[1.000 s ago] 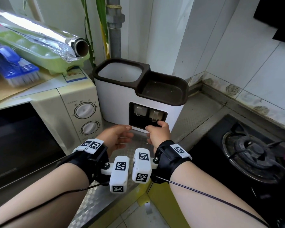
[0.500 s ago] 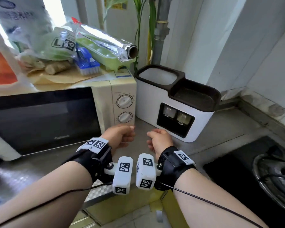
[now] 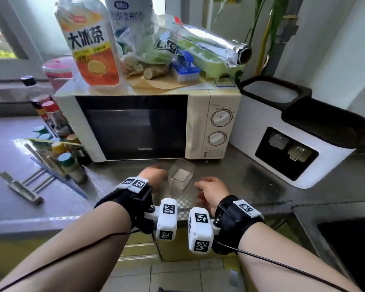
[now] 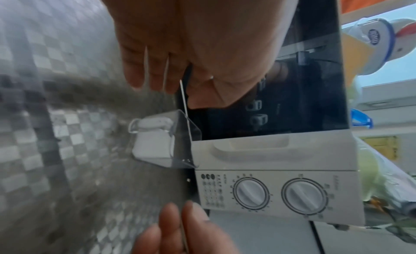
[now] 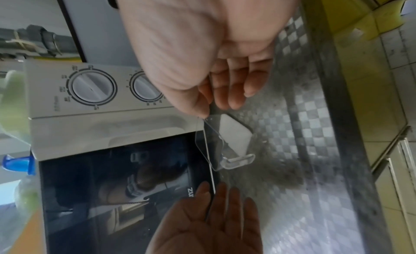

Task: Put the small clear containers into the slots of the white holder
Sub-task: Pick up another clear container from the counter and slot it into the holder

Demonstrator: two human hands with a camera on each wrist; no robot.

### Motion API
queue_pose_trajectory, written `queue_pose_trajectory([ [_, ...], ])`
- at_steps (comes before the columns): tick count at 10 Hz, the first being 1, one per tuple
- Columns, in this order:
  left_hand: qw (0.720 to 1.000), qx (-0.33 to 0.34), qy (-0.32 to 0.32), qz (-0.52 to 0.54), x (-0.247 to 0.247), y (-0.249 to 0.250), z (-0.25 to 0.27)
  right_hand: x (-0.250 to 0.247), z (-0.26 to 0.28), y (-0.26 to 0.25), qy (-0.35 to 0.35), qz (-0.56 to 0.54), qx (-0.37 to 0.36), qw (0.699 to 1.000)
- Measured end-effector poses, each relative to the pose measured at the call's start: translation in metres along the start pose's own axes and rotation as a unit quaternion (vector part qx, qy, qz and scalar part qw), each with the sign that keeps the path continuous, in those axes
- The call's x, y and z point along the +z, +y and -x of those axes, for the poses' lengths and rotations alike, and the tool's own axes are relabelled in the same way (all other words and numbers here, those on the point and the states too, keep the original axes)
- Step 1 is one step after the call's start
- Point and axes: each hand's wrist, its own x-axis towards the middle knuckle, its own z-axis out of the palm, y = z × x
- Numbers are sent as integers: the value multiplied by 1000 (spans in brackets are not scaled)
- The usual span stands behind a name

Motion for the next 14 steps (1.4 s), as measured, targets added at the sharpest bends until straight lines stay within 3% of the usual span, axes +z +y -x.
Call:
queue_pose_trajectory([
  [4,997,-3,-63,52,30,-6,0,4,-7,20,-33,64,-5,997],
  [7,986,-10,-121,114,40,-1,-5,-6,-26,24,70,107,-59,990],
  [11,975,12,-206,79,87,39,-18,-52,-23,3,218,25,-114,969],
  [14,956,65,-283,47,117,80,-24,-100,-31,-28,323,-62,-105,939],
])
